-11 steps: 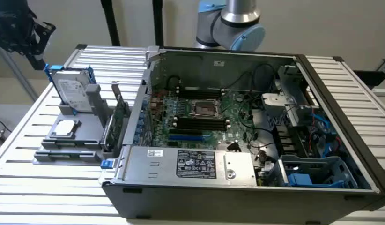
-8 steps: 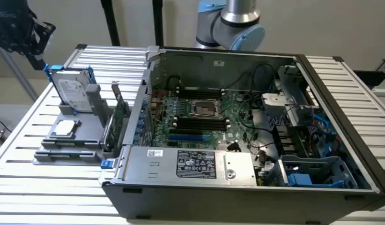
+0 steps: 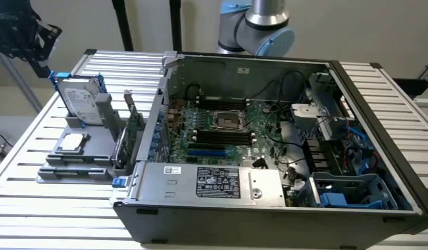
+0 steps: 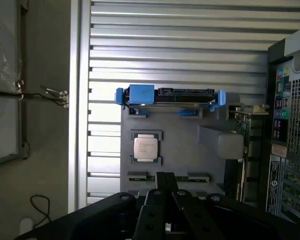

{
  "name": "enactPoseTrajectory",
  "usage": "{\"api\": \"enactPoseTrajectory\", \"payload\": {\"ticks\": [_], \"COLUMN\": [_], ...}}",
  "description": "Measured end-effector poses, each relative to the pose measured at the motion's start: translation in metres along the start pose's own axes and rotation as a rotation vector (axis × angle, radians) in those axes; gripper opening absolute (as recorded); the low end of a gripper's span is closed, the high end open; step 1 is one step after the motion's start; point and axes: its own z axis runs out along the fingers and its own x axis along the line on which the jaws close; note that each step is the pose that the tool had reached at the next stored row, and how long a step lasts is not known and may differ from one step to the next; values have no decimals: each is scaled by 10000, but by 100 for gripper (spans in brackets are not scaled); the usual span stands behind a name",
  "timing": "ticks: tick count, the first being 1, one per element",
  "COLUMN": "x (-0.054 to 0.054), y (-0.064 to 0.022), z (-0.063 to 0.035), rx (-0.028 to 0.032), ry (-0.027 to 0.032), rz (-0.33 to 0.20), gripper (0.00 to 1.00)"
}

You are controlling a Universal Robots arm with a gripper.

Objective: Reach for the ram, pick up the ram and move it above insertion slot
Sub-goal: 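Reach for the ram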

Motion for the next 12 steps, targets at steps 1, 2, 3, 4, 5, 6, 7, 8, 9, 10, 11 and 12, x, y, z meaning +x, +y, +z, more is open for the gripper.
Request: {"api": "enactPoseTrajectory", "payload": {"ticks": [1, 2, 3, 4, 5, 6, 7, 8, 9, 10, 11, 12], "x": [0, -4, -9, -14, -27, -41, -55, -67, -80, -92, -105, -121], "y": [0, -1, -4, -15, -33, -60, -95, -137, -178, -218, -257, -294], "z": [0, 0, 2, 3, 4, 7, 9, 12, 15, 19, 23, 27], "rx": [3, 5, 5, 6, 6, 5, 6, 5, 5, 5, 4, 4], "ry": [1, 1, 0, 1, 2, 0, 2, 1, 1, 0, -1, -1], "rz": [0, 0, 0, 1, 1, 1, 1, 0, -1, 0, 1, 1], "gripper": [11, 11, 11, 11, 11, 11, 11, 11, 11, 11, 11, 11]}}
